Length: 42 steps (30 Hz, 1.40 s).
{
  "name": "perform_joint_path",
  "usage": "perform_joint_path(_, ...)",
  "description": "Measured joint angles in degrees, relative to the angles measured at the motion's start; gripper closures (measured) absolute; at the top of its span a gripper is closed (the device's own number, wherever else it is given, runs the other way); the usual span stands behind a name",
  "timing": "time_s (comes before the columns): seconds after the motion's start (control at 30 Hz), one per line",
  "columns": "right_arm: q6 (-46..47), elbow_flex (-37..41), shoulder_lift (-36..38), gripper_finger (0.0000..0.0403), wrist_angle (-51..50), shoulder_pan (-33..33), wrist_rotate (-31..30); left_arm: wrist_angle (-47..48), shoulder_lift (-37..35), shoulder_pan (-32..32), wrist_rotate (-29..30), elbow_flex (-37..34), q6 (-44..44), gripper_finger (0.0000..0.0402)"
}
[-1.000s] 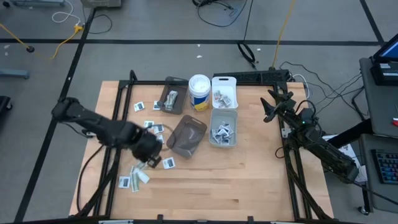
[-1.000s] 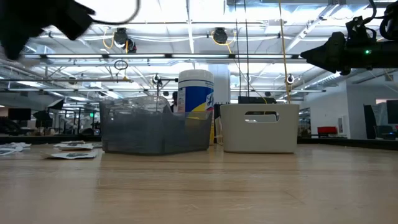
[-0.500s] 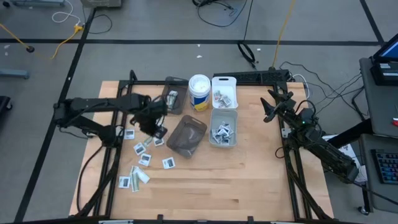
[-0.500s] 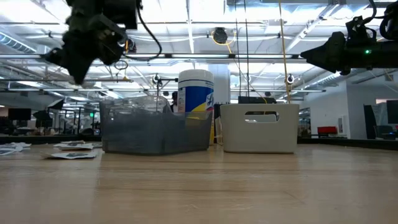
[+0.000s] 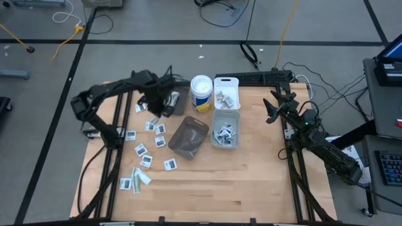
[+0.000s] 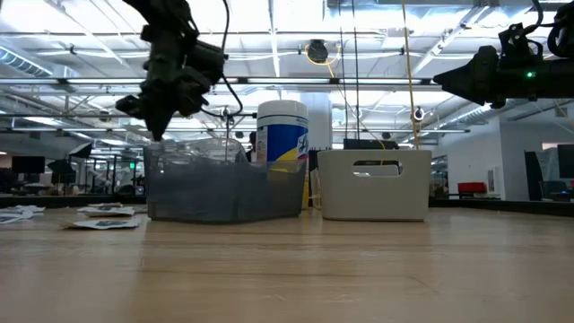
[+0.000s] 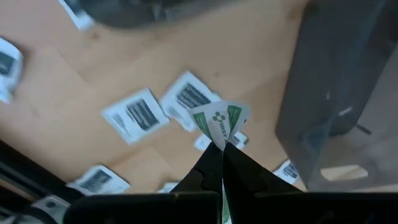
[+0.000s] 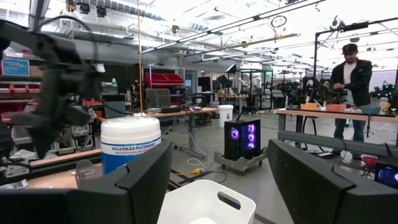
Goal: Pick & Place First Aid Supplies
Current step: Put the bandage pack into the top black bin
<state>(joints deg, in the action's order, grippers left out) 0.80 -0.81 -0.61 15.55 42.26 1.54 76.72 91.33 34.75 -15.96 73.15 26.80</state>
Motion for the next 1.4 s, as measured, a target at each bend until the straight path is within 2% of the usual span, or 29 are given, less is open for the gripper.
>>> perform_joint_path(0.4, 0.0, 0.0, 0.0, 0.0140, 0.0, 0.0, 0.0, 4.8, 16.0, 10.2, 1.1, 18.6, -8.9, 0.0401)
perform_joint_path(0.8, 0.0, 0.0, 0.0, 0.0140, 0.0, 0.0, 0.0, 10.4, 27.1, 14.8, 1.2, 35.3, -13.3, 0.0401)
perform_joint_path(1.1, 0.0, 0.0, 0.0, 0.0140, 0.0, 0.0, 0.0, 9.6, 29.7, 14.6, 3.6, 34.0, -14.0, 0.0401)
perform_joint_path(1.4, 0.0, 0.0, 0.0, 0.0140, 0.0, 0.0, 0.0, 2.1, 31.6, 14.0, 5.5, 30.4, -14.2, 0.0401)
